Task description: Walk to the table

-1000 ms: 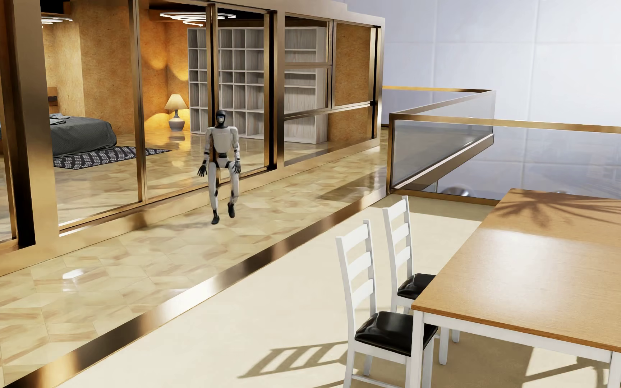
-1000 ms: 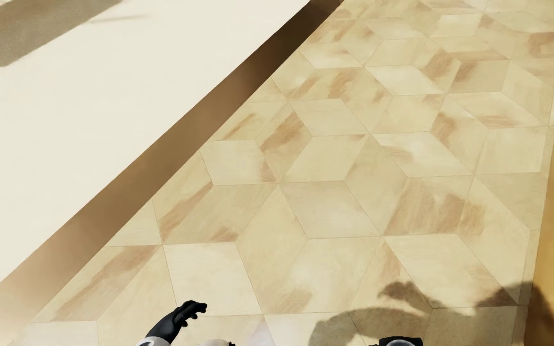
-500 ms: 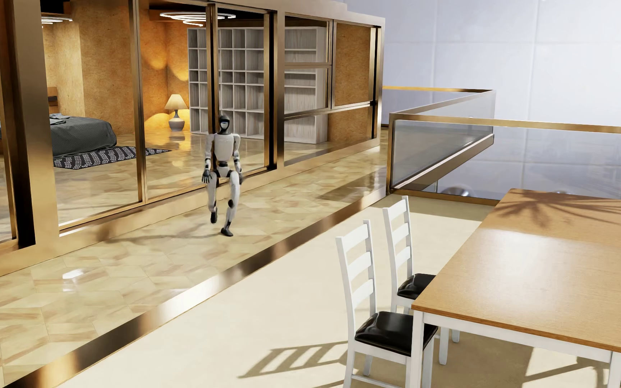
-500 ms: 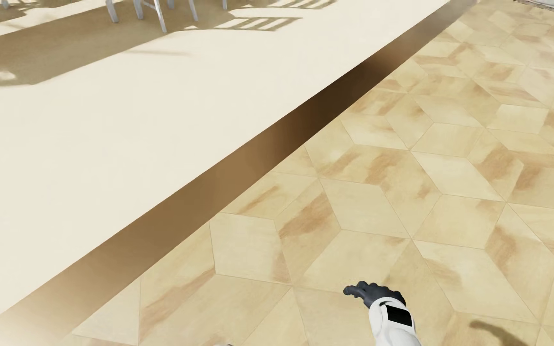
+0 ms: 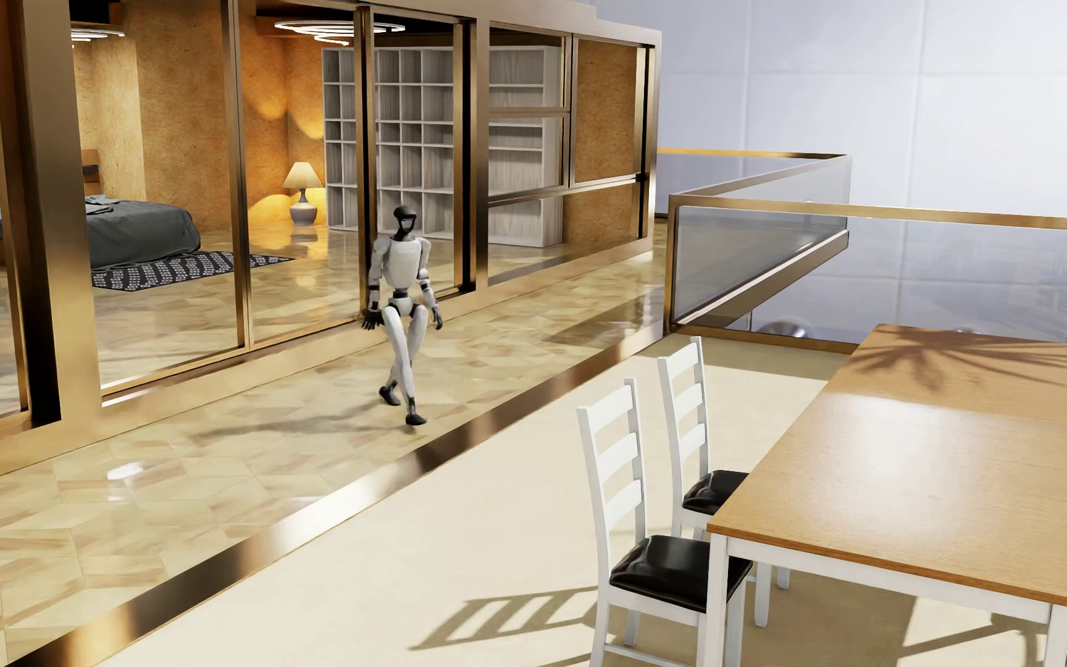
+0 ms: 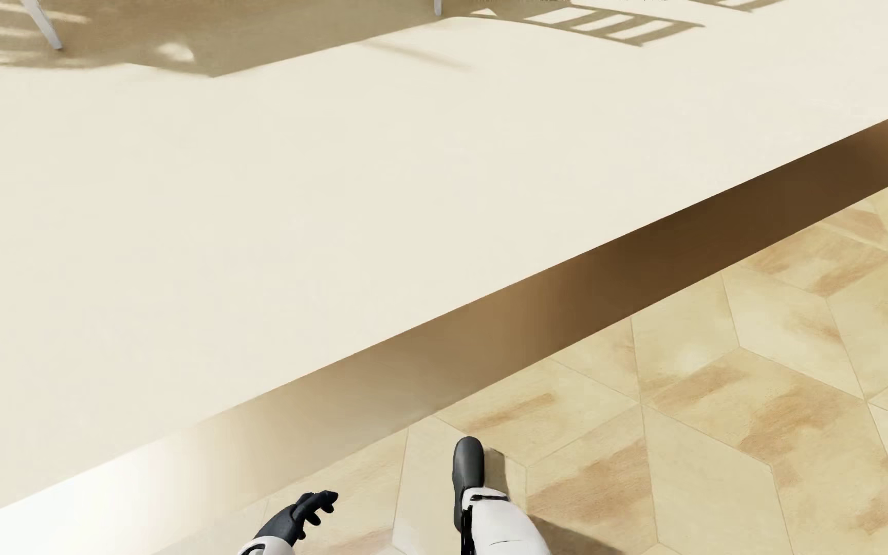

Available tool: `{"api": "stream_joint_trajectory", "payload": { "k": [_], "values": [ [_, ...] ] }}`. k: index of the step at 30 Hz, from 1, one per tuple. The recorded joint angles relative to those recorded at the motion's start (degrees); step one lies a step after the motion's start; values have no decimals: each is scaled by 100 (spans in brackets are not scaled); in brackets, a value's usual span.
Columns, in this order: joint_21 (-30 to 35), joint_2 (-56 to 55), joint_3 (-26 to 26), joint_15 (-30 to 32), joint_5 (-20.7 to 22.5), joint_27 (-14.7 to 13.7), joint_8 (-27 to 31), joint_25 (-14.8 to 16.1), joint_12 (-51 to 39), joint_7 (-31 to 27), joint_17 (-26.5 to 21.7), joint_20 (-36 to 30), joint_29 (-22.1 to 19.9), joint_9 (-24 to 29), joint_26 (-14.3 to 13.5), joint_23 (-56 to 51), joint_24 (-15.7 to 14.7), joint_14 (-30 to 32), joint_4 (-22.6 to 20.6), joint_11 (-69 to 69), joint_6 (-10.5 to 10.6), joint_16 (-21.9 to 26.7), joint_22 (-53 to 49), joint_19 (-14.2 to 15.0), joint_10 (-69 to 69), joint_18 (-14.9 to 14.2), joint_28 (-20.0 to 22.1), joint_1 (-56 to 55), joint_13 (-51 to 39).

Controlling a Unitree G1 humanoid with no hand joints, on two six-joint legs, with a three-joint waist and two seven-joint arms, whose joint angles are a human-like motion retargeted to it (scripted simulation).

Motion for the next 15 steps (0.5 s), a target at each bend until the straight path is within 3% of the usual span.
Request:
{"api": "stream_joint_trajectory", "payload": {
  "k": [1, 2, 3, 5, 6, 7, 9, 10, 11, 13, 14, 15],
  "values": [
    [-87, 34, -38, 246, -14, 185, -83, -102, -121, -44, -18, -214, -304, 23, 172, -113, 126, 280, 75, 429, 50, 32, 328, -350, 245, 13, -130, 108, -198],
    [-193, 146, -86, 557, -82, 397, -200, -142, -279, -102, -13, -527, -636, 38, 358, -225, 382, 730, 183, 736, 121, 76, 734, -505, 679, -18, -344, 114, -387],
    [-307, 250, -131, 477, -142, 575, -355, -93, -433, -109, -7, -906, -933, 49, 506, -292, 744, 1305, 340, 1082, 211, 125, 1133, -681, 1393, -222, -654, -59, -613],
    [-452, 673, -175, -153, -133, 709, -698, 178, -601, 129, -106, -1615, -1135, 57, 469, -209, 1470, 2420, 915, 1427, 409, 225, 1500, -767, 3451, -855, -1336, -896, -1265],
    [-404, 1001, -146, -378, -64, 702, -840, 240, -585, 373, -258, -1711, -1043, 47, 352, -77, 1587, 2709, 1379, 1364, 509, 237, 1381, -762, 4337, -768, -1490, -1400, -1658],
    [-245, 1356, -67, -549, 34, 628, -932, 163, -474, 592, -460, -1570, -949, 29, 278, 85, 1498, 2508, 1831, 1224, 606, 229, 1056, -748, 4958, -606, -1386, -1873, -2064],
    [241, 2098, 189, -790, 287, 396, -966, -228, -117, 904, -848, -1171, -931, -17, 144, 245, 1230, 2040, 2397, 818, 749, 254, 159, -712, 5446, -188, -755, -2705, -2827],
    [470, 2437, 334, -905, 412, 276, -925, -335, 78, 1027, -993, -892, -990, -43, -35, 172, 906, 2024, 2499, 638, 788, 236, -277, -695, 5340, -114, -506, -3069, -3162],
    [620, 2734, 467, -1041, 517, 168, -860, -283, 260, 1127, -1082, -535, -1083, -65, -220, 28, 356, 1999, 2473, 512, 803, 174, -673, -674, 5002, -67, -340, -3401, -3469],
    [751, 3244, 645, -1362, 685, 59, -727, 233, 551, 1197, -1145, -16, -1354, -80, -366, -374, -776, 1928, 2186, 357, 788, 109, -1278, -625, 3661, -225, -201, -3929, -4000],
    [787, 3487, 683, -1521, 758, 23, -672, 616, 684, 1179, -1145, 92, -1503, -77, -340, -609, -1072, 1973, 1998, 277, 774, 147, -1473, -598, 2597, -344, -102, -4048, -4199],
    [839, 3718, 693, -1669, 825, 4, -615, 979, 799, 1118, -1141, 148, -1633, -76, -250, -848, -1154, 2096, 1798, 181, 757, 195, -1571, -574, 1279, -509, 22, -4048, -4342]
  ]
}}
